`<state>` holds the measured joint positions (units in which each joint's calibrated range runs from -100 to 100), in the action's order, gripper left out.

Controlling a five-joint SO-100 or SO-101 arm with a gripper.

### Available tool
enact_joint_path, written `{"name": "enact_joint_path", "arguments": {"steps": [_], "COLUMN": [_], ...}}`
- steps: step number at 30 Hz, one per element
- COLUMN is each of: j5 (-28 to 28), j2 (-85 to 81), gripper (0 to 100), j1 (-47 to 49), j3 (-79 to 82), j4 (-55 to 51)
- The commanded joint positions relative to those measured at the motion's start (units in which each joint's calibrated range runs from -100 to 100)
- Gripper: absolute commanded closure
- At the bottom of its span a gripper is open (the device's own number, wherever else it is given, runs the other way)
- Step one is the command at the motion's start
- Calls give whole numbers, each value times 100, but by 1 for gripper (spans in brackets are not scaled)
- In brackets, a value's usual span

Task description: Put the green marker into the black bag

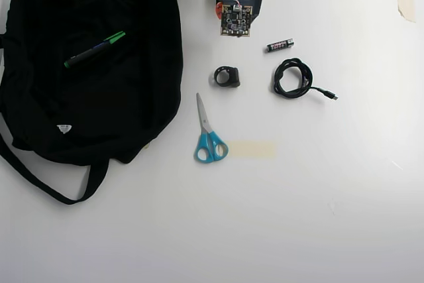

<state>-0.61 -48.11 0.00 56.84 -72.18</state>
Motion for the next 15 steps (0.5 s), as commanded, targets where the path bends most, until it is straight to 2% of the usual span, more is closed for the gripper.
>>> {"name": "enact_joint_path", "arguments": {"steps": [1,6,15], "j5": [-28,-28,-28], "j2": [-110,-201,-1986], "gripper": [98,98,98], "j1": [-7,135,352], "j3": [48,210,1746], "j4": [77,77,430]}}
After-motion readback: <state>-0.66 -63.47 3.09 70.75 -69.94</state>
